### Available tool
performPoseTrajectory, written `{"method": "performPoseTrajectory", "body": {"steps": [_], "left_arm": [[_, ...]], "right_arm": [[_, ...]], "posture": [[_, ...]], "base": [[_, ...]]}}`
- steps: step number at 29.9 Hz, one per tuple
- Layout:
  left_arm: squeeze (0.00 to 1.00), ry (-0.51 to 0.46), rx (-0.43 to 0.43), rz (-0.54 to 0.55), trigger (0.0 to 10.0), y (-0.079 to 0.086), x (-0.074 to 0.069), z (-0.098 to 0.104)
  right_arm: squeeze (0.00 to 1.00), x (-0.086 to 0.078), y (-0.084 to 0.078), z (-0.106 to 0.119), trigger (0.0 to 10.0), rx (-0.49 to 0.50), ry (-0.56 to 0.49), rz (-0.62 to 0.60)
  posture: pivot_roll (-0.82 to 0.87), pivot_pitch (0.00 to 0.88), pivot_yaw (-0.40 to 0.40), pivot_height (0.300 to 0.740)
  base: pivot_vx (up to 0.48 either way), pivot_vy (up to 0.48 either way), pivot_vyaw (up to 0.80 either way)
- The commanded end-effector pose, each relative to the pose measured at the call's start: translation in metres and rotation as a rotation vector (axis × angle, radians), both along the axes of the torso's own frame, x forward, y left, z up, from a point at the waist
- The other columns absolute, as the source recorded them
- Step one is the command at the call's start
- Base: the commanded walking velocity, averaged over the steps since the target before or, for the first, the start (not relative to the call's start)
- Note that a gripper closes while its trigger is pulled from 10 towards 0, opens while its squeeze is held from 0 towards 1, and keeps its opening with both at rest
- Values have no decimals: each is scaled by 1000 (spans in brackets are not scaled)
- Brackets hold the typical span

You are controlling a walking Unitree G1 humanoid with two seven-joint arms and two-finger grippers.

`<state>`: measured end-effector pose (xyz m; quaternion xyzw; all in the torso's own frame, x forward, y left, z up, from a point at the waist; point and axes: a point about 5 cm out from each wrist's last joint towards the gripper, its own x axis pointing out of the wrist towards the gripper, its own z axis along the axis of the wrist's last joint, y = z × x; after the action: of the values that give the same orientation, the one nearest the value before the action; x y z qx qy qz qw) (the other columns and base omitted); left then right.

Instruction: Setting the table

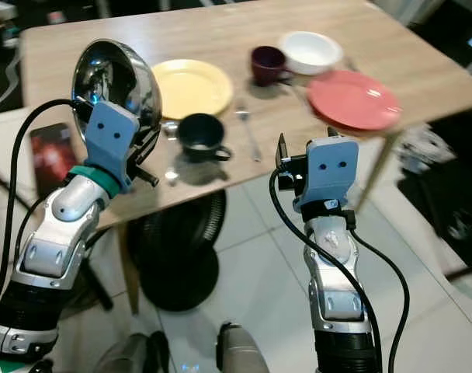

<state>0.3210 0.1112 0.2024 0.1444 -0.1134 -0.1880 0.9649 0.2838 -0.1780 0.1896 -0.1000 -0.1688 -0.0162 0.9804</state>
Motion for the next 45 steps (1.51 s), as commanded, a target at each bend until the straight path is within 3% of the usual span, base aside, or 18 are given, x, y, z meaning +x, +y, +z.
{"method": "performPoseTrajectory", "body": {"steps": [1,12,45], "left_arm": [[0,-41,20,-9,10000,-2,0,8],[0,-144,77,-16,10000,-4,-1,27],[0,-87,15,-121,10000,-18,-5,25]], "right_arm": [[0,-1,-4,-7,10000,25,31,-22],[0,-1,-5,-6,10000,67,30,-31],[0,-7,-7,-10,10000,82,49,-79]], "posture": [[-26,25,31,740],[-20,34,34,740],[-37,52,50,740]], "base": [[0,0,-800],[0,0,-800],[0,0,-800]]}}
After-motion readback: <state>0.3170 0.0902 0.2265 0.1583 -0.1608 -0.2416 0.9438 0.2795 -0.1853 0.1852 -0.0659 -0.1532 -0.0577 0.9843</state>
